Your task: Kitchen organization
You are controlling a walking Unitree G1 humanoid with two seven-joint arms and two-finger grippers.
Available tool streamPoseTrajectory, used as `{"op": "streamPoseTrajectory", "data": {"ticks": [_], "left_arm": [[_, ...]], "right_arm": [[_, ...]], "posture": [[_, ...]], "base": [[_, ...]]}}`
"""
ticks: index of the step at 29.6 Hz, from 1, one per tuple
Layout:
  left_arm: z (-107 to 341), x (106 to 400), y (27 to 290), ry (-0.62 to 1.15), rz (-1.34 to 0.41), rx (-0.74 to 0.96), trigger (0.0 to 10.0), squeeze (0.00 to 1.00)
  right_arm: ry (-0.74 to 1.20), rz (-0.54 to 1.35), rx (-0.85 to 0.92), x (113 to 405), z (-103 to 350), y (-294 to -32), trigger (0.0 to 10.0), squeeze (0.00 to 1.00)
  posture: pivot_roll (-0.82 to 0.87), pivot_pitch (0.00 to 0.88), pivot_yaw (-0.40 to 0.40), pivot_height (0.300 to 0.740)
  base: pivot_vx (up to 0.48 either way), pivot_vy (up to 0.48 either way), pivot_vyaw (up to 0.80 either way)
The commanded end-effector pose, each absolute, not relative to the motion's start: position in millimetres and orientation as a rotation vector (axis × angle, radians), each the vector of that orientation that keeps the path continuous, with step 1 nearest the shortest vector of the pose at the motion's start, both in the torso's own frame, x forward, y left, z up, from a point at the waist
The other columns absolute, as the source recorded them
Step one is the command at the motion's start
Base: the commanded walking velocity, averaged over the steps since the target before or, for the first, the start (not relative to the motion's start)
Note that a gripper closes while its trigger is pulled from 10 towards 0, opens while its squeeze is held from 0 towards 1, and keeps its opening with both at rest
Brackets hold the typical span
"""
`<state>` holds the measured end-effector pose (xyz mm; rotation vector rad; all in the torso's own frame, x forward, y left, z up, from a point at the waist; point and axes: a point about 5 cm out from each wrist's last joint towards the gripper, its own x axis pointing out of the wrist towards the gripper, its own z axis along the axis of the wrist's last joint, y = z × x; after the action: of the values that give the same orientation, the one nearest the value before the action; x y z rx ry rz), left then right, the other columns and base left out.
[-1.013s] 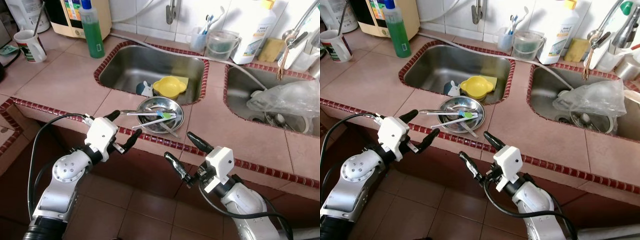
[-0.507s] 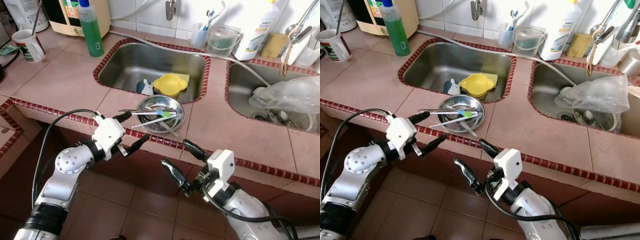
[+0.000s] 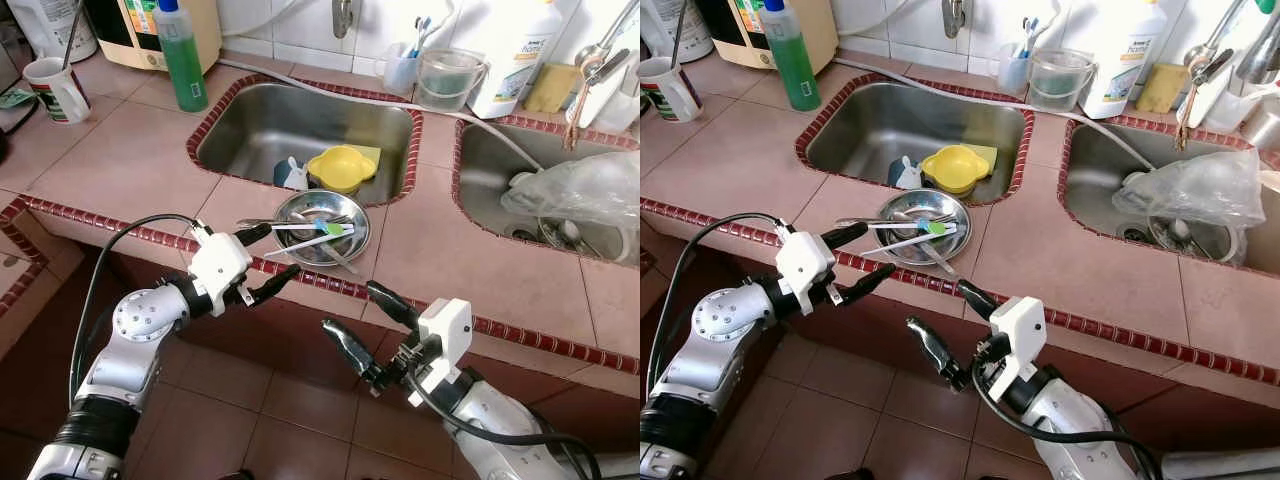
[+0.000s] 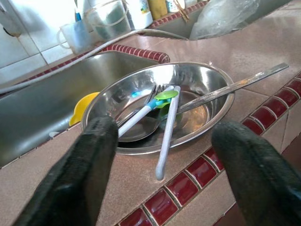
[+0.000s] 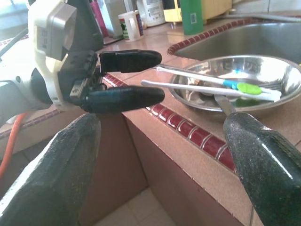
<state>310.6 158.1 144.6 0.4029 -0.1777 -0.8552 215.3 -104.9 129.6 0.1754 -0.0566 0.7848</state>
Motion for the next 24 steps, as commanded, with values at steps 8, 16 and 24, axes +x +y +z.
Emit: {"op": "streamPoseTrajectory", "data": {"ticks": [8, 16, 24], "left_arm": [[145.0, 312.1, 161.4, -0.175, -0.879, 0.428, 0.0, 0.0], [144.2, 313.6, 160.9, -0.173, -0.888, 0.436, 0.0, 0.0], [143.5, 313.9, 161.1, -0.173, -0.893, 0.445, 0.0, 0.0]], "right_arm": [[-0.058, 0.784, 0.199, 212.5, 133.6, -105.4, 10.0, 0.0], [-0.065, 0.775, 0.196, 214.9, 134.9, -106.4, 10.0, 0.0], [-0.065, 0.778, 0.195, 215.5, 135.5, -106.7, 10.0, 0.0]], "posture": [[0.01, 0.173, 0.016, 0.74], [0.0, 0.173, 0.02, 0.74], [0.01, 0.173, 0.02, 0.74]], "base": [[0.0, 0.0, 0.0], [0.0, 0.0, 0.0], [0.0, 0.0, 0.0]]}}
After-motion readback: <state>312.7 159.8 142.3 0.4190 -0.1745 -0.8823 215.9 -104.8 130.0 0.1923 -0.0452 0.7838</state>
